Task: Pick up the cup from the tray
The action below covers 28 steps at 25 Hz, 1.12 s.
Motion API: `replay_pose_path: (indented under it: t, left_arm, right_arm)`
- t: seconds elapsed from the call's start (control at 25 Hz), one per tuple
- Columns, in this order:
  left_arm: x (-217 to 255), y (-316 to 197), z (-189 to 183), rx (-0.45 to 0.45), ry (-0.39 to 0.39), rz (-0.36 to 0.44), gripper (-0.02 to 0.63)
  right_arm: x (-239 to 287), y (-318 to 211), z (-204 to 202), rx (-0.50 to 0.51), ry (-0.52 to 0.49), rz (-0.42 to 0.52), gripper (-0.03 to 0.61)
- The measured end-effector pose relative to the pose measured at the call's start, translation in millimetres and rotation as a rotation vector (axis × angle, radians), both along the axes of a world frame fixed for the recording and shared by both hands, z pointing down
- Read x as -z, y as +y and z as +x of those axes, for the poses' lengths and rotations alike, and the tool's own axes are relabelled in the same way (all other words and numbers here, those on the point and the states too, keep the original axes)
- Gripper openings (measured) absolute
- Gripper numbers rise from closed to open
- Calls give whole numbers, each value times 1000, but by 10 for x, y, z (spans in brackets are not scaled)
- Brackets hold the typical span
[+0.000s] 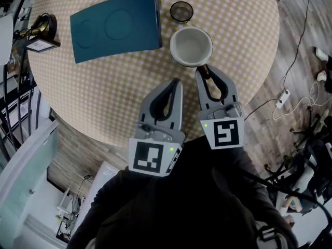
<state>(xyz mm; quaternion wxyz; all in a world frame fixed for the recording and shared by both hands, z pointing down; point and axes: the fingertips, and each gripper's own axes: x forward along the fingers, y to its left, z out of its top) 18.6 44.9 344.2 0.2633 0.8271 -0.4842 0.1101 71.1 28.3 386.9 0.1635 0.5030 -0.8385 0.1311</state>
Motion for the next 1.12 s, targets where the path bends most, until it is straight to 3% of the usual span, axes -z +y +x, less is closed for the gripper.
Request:
replay_pose_path:
  t: [0.52,0.96,1.12]
  left_arm:
    - [-12,31,-22,-29,-32,8,5]
    - [75,98,96,-12,-33,19,5]
    - [101,118,82,-18,-46,24,5]
  right_arm:
    - [-49,28,-11,51,76,5,46]
    - [-224,162,105,69,139,-94,48]
    - [-234,148,64,102,168,-83,49]
